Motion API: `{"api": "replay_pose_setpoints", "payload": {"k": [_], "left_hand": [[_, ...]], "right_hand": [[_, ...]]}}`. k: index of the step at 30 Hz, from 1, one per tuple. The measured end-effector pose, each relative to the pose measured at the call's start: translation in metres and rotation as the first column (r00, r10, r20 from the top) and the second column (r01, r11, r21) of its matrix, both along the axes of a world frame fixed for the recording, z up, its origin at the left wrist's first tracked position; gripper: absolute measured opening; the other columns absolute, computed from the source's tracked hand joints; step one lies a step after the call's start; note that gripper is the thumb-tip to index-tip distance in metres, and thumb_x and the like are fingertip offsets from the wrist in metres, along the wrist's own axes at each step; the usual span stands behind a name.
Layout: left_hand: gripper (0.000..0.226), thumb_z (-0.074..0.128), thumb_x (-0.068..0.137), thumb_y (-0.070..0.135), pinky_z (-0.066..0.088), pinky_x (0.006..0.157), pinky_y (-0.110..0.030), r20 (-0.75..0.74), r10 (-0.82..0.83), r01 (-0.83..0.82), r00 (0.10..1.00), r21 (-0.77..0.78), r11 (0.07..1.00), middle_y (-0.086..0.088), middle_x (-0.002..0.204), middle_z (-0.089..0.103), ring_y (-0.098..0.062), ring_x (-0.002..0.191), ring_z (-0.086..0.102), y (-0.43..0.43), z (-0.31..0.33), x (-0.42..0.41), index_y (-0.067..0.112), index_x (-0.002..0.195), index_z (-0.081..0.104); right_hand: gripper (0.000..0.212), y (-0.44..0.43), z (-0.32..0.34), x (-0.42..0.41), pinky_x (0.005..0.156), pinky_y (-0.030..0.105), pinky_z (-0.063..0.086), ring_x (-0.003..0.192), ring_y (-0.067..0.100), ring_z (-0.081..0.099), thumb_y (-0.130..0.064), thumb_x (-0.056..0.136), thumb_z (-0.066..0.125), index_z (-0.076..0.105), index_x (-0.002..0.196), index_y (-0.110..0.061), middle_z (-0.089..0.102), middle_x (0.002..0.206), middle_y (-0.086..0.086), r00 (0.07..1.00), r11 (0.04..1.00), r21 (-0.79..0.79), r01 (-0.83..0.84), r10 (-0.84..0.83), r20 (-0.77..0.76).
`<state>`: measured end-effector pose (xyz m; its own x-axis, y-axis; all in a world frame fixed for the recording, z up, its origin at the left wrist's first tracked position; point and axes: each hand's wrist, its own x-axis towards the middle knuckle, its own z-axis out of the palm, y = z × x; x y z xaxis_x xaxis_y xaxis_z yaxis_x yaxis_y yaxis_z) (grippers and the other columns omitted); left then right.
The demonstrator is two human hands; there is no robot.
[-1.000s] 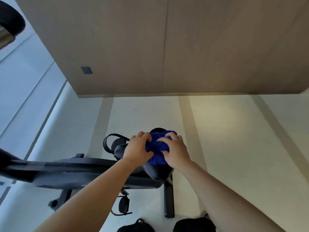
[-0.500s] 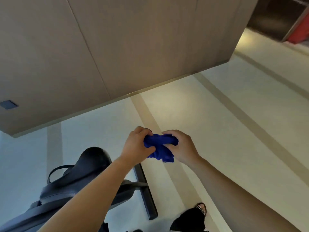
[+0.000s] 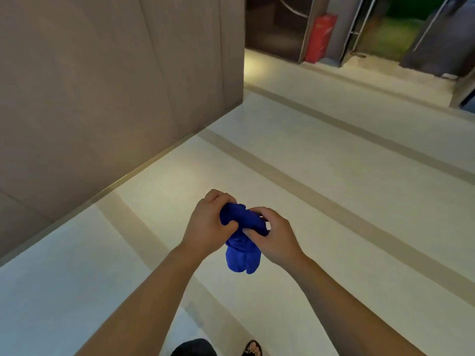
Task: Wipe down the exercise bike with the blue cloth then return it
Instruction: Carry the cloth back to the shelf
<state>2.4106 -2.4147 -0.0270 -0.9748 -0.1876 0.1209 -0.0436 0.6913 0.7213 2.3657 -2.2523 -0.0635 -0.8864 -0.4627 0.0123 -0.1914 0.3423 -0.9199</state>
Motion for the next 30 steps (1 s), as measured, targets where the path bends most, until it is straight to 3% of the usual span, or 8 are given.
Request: {"api": "replay_pose_setpoints", "payload": {"k": [5,11,15,20,25,30], "left_hand": [[0.033,0.061,0.068,0.008,0.047,0.073,-0.02,-0.024,-0.152,0.151,0.988,-0.016,0.988,0.012,0.101,0.052,-0.008,0.09,0.054,0.042,0.007,-0.083,0.025,0.096,0.06],[0.039,0.065,0.075,0.012,0.046,0.08,-0.017,-0.029,-0.26,0.261,0.965,0.035,0.965,0.013,0.11,0.05,0.001,0.098,0.05,0.061,-0.006,-0.185,0.028,0.11,0.055],[0.05,0.068,0.078,0.016,0.045,0.086,-0.015,0.011,-0.318,0.315,0.948,0.099,0.944,0.016,0.118,0.046,0.007,0.101,0.047,0.072,-0.024,-0.268,0.033,0.121,0.048],[0.062,0.068,0.08,0.018,0.037,0.075,0.003,0.062,-0.387,0.377,0.92,0.13,0.917,0.016,0.131,0.035,0.003,0.104,0.044,0.099,-0.028,-0.378,0.031,0.131,0.037],[0.063,0.068,0.081,0.024,0.041,0.083,-0.012,0.074,-0.442,0.425,0.894,0.174,0.888,0.014,0.134,0.034,-0.001,0.105,0.047,0.14,-0.025,-0.482,0.03,0.133,0.034],[0.056,0.068,0.079,0.028,0.038,0.073,-0.007,0.115,-0.545,0.522,0.83,0.182,0.833,0.022,0.12,0.038,0.007,0.097,0.049,0.19,-0.028,-0.554,0.038,0.124,0.037]], "right_hand": [[0.021,0.044,0.003,-0.066,0.075,0.021,0.048,0.087,0.002,0.057,-0.016,0.083,0.063,0.062,0.093,-0.034,0.065,0.094,-0.016,0.986,0.986,-0.029,0.163,-0.163,-0.027],[0.034,0.069,0.006,-0.156,0.073,0.011,0.046,0.089,0.001,0.057,-0.007,0.085,0.056,0.061,0.088,-0.041,0.064,0.091,-0.022,0.954,0.951,-0.091,0.297,-0.3,-0.025],[0.035,0.083,0.003,-0.231,0.071,0.01,0.045,0.087,-0.002,0.056,-0.008,0.086,0.058,0.063,0.088,-0.042,0.064,0.096,-0.017,0.937,0.936,-0.069,0.347,-0.348,-0.018],[0.03,0.105,0.007,-0.325,0.072,0.012,0.047,0.085,-0.001,0.057,-0.009,0.087,0.057,0.064,0.089,-0.038,0.065,0.094,-0.016,0.898,0.897,-0.048,0.44,-0.44,0.003],[0.027,0.136,0.017,-0.417,0.07,0.014,0.048,0.086,-0.002,0.057,-0.011,0.089,0.057,0.063,0.089,-0.038,0.064,0.095,-0.016,0.849,0.849,-0.044,0.527,-0.528,-0.019],[0.03,0.184,0.027,-0.478,0.069,0.011,0.047,0.087,-0.002,0.058,-0.013,0.088,0.058,0.063,0.088,-0.042,0.064,0.094,-0.02,0.771,0.767,-0.13,0.629,-0.636,-0.019]]}}
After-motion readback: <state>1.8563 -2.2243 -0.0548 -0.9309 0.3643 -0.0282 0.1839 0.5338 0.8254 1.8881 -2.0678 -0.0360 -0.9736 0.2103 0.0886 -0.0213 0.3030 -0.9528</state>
